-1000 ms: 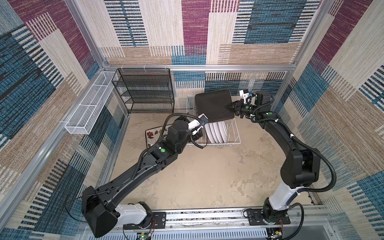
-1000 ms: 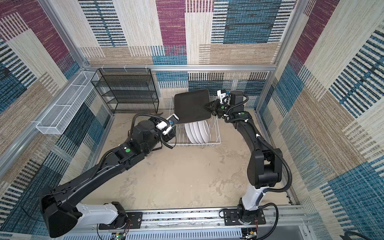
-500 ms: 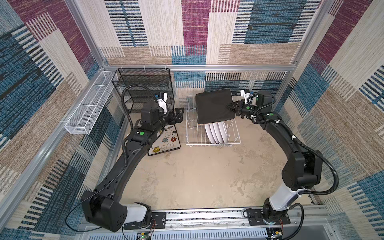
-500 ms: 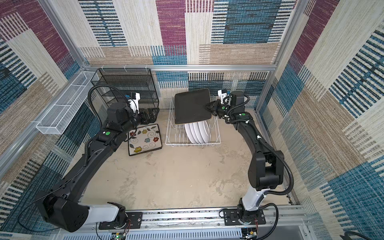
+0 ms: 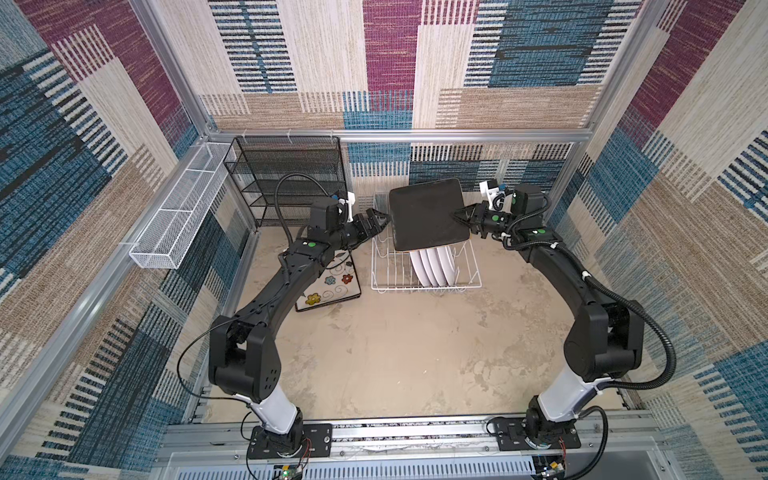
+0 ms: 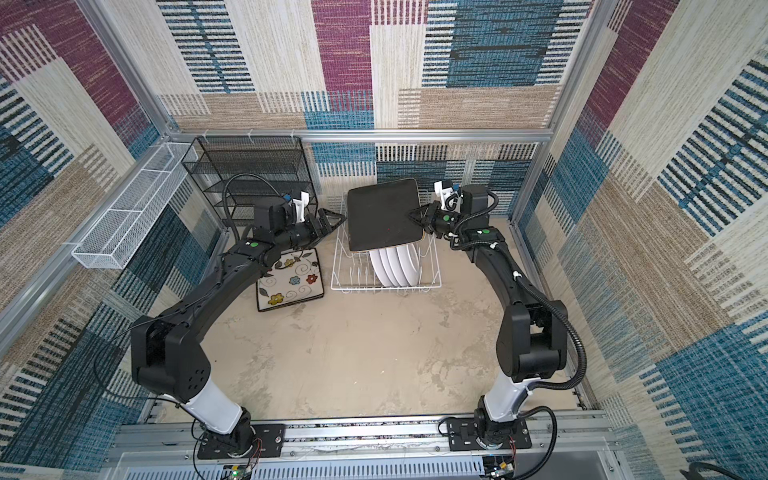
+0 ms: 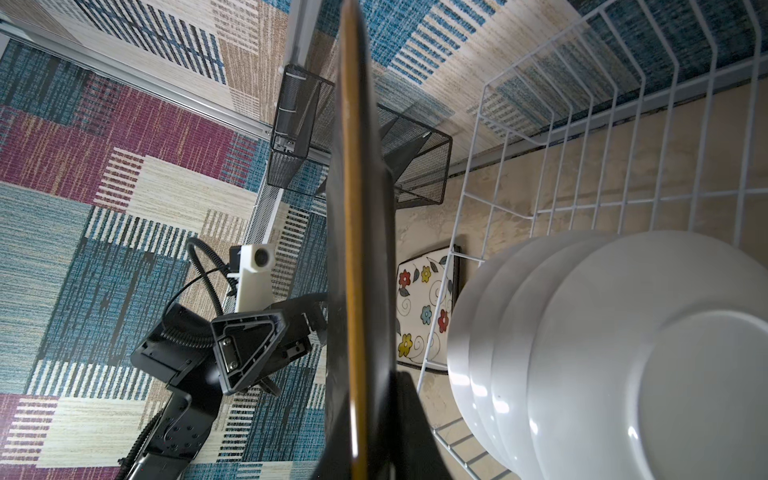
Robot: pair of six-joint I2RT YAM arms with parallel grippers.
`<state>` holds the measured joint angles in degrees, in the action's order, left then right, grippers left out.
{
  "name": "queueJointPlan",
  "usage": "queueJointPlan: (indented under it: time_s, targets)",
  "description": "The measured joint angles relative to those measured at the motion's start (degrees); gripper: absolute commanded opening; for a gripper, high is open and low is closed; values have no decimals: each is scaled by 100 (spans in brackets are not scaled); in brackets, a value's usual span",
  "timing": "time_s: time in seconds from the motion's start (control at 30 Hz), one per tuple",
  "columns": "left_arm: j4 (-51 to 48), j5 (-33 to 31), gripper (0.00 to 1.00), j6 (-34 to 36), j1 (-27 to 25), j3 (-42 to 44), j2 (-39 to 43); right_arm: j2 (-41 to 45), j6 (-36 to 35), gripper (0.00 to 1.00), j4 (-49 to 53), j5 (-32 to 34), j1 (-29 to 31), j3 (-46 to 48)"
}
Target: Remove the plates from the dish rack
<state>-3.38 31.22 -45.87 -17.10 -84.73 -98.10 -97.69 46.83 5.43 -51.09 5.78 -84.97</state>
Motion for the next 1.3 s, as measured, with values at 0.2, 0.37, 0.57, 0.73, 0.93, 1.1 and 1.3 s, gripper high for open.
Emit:
queueJointPlan:
  time_s: [0.2,0.37,0.57,0.73,0.93,1.1,1.3]
  targets:
    - [463,693,83,-566,-61,-319,-588,0,-2,0,-39,-79,0,118]
    - [809,1088,66,-852,-118,-407,-839,-26,-20,0,-96,-136,-2,136]
    - [957,1399,46,-988,-236,-476,-1003,-109,-22,0,-168,-219,0,168]
    - [874,1526,30,-979,-243,-505,-1021,-153,-44,0,-170,-304,-2,170]
    - [782,1709,9,-1045,-219,-518,-1010,-173,-111,0,-214,-378,-24,223]
    - [791,1832,0,-1257,-214,-542,-1005,-173,-122,0,-251,-409,-52,286]
    - [765,1829,21,-1237,-227,-616,-1084,-271,-79,0,-297,-431,-57,254]
